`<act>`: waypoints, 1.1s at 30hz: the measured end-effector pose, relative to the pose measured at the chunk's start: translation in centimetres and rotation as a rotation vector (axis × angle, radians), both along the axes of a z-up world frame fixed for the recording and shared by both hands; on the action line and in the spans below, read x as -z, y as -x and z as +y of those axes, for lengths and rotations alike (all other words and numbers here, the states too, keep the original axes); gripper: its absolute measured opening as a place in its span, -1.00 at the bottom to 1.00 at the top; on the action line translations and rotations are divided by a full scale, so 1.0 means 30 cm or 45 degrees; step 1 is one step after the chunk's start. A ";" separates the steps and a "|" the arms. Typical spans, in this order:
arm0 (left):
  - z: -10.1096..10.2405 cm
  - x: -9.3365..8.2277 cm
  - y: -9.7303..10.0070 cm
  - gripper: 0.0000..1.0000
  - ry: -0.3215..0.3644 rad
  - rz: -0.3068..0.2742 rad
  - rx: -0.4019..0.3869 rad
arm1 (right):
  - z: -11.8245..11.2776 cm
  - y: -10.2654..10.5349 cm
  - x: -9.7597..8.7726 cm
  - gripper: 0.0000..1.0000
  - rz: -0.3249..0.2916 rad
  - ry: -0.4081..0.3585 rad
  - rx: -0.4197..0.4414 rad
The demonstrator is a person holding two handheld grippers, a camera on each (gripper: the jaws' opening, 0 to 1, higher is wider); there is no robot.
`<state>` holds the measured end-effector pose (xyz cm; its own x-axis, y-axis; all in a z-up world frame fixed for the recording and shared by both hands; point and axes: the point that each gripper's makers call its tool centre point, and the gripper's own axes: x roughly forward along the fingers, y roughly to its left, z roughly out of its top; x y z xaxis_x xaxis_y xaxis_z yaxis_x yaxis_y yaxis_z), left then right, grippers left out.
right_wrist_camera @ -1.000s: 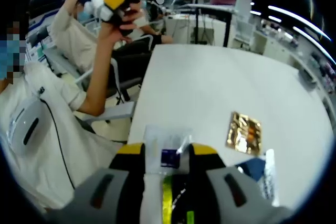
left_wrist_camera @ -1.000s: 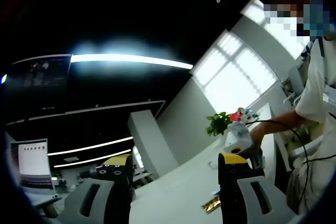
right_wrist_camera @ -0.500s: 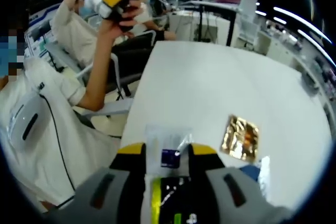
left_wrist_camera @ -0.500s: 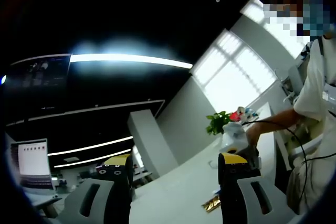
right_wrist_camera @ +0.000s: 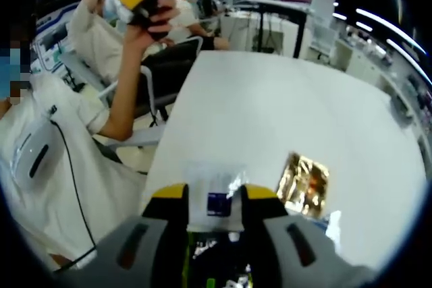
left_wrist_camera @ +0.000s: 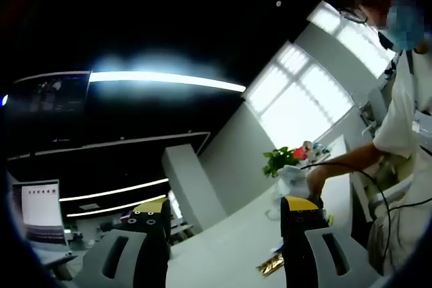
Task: Arrange the skincare products in the storage area until every visible bottle or jar stands upright without overlapping.
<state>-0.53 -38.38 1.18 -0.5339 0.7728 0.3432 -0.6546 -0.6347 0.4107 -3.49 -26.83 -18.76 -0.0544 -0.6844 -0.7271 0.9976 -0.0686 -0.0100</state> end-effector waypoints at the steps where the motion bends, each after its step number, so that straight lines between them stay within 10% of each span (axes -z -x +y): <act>1: 0.001 0.000 -0.001 0.34 -0.001 0.000 0.000 | 0.001 0.001 0.000 -0.40 -0.002 0.002 0.000; 26: -0.011 0.001 0.019 0.32 0.012 0.003 -0.031 | -0.016 0.043 -0.048 -0.36 0.079 0.119 0.043; 33: -0.011 0.001 0.022 0.32 0.013 0.000 -0.031 | -0.005 0.146 -0.069 -0.22 0.078 0.164 0.210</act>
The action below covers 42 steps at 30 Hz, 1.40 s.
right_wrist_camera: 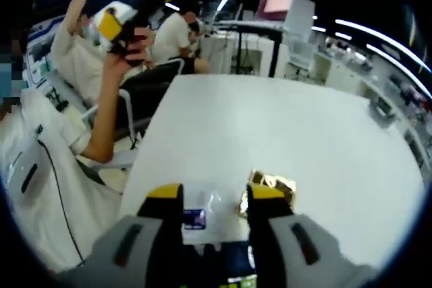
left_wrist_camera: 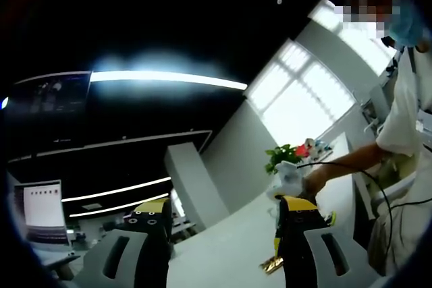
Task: Arrange the skincare products in the storage area until every visible bottle or jar stands upright without overlapping.
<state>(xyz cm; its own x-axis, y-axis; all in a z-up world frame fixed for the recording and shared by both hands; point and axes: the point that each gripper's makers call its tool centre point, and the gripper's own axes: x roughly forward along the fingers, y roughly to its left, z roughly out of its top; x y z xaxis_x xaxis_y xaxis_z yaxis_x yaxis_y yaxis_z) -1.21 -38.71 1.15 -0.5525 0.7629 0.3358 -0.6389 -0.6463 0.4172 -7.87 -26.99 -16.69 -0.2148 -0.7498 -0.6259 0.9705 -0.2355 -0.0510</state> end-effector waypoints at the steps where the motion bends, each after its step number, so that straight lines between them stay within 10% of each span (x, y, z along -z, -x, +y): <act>1: 0.000 0.000 0.000 0.32 0.000 0.000 0.000 | 0.001 0.016 -0.001 -0.22 -0.001 0.008 0.020; 23: -0.003 0.001 0.004 0.31 0.004 -0.001 -0.002 | 0.015 0.191 0.049 -0.24 -0.073 0.030 0.243; 42: 0.002 0.004 0.002 0.31 0.013 0.006 -0.005 | 0.007 0.173 0.069 -0.43 -0.026 -0.027 0.157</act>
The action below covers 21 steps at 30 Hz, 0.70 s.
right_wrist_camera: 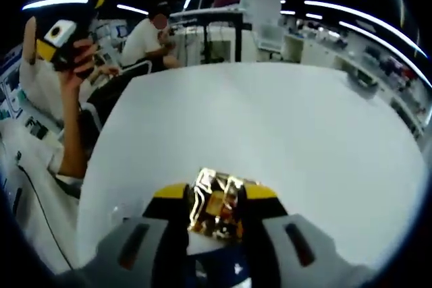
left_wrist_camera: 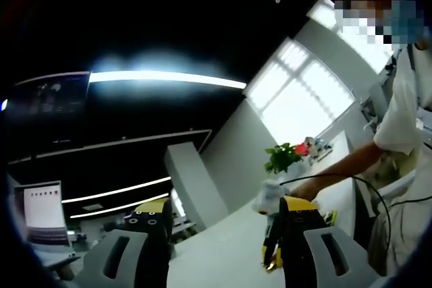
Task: Arrange the skincare products in the storage area until every visible bottle or jar stands upright without overlapping.
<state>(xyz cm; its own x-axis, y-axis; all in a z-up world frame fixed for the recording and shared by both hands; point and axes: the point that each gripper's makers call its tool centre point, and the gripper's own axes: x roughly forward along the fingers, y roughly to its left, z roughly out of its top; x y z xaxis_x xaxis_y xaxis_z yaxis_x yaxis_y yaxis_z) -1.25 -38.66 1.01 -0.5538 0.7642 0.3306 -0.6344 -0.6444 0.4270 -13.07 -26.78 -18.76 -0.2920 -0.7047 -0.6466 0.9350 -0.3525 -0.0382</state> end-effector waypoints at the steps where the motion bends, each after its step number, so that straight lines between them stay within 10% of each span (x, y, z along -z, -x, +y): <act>1: 0.000 0.000 0.000 0.30 0.001 0.001 0.000 | -0.001 -0.001 0.000 -0.43 0.003 -0.003 -0.005; 21: 0.020 0.007 -0.008 0.26 0.022 0.013 0.011 | -0.071 -0.014 -0.001 -0.75 -0.074 0.035 -0.128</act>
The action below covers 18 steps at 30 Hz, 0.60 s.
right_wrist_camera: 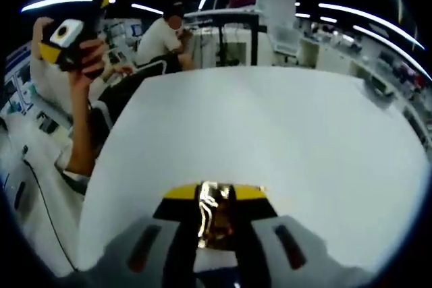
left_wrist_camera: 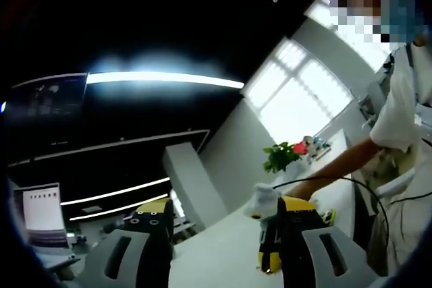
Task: Arrange the skincare products in the storage area until every visible bottle or jar stands upright without overlapping.
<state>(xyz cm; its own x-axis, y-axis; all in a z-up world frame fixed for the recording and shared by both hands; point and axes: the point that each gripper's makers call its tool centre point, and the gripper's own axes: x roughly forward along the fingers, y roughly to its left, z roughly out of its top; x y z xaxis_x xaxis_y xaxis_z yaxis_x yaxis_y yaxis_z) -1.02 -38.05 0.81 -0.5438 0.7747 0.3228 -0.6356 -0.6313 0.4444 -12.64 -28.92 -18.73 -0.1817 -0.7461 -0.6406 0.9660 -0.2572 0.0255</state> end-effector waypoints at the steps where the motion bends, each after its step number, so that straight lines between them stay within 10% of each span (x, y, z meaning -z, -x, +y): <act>1: 0.002 -0.001 -0.002 0.26 0.002 0.002 0.003 | 0.000 -0.009 0.000 -0.78 -0.037 0.000 0.005; 18: -0.005 -0.004 0.000 0.24 0.009 0.013 0.004 | 0.009 0.017 -0.038 -0.31 0.012 0.041 0.039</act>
<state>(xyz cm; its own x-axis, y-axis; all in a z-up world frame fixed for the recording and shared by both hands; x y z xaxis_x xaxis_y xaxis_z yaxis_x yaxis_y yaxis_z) -1.02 -38.21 0.93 -0.5384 0.7784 0.3228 -0.6328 -0.6264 0.4552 -13.15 -28.67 -17.59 -0.2106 -0.7602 -0.6146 0.9581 -0.2855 0.0248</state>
